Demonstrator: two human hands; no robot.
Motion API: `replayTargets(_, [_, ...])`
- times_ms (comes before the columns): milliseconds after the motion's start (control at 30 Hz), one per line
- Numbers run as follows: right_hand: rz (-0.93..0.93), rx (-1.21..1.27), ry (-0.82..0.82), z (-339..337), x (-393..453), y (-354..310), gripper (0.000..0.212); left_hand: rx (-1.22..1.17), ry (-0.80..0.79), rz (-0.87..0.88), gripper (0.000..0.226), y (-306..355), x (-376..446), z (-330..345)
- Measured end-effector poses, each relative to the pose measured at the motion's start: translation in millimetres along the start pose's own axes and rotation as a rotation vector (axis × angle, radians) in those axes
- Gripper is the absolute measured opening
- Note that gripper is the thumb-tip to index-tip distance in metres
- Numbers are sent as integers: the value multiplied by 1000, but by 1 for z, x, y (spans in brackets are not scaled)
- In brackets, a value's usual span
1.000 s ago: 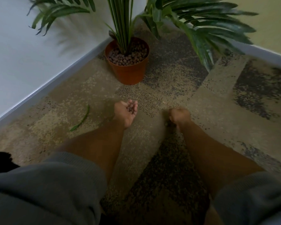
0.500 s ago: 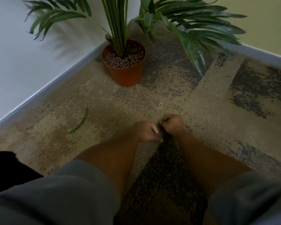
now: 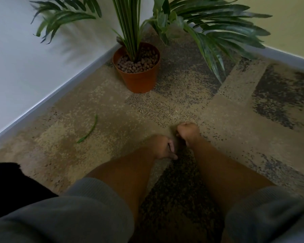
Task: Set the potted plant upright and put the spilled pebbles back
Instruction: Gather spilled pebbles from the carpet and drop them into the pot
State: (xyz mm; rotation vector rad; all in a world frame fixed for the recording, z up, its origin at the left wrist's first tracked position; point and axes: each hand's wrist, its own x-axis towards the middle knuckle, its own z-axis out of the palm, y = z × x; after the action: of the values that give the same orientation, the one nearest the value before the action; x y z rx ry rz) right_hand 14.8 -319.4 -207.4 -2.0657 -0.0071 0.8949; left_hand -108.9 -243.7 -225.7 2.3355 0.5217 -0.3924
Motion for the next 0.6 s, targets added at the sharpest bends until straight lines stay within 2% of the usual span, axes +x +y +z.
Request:
replayTargets(67, [77, 156, -27, 3, 0, -3, 7, -15, 4, 2, 34, -4, -2, 1])
replayTargets(167, [141, 320, -77, 8, 1, -9, 12, -100, 80, -50, 32, -7, -6, 1])
replayTargets(267, [192, 519, -121, 13, -3, -19, 21, -209, 218, -178, 46, -5, -7, -3])
replayTargets(367, [213, 710, -183, 20, -10, -32, 20, -392, 318, -354, 40, -6, -7, -18])
replayTargets(433, [204, 813, -238, 26, -14, -42, 21, -673, 387, -499, 33, -10, -5, -27])
replayTargets(500, [214, 898, -276, 32, -18, -50, 22, -1099, 423, -608, 29, -12, -4, -34])
replayTargets(567, [223, 912, -294, 38, -20, -58, 22, -1485, 464, -649, 32, -12, -7, -42])
replayTargets(600, [227, 892, -295, 42, -20, -61, 22, -1605, 495, -653, 33, -13, -8, -46])
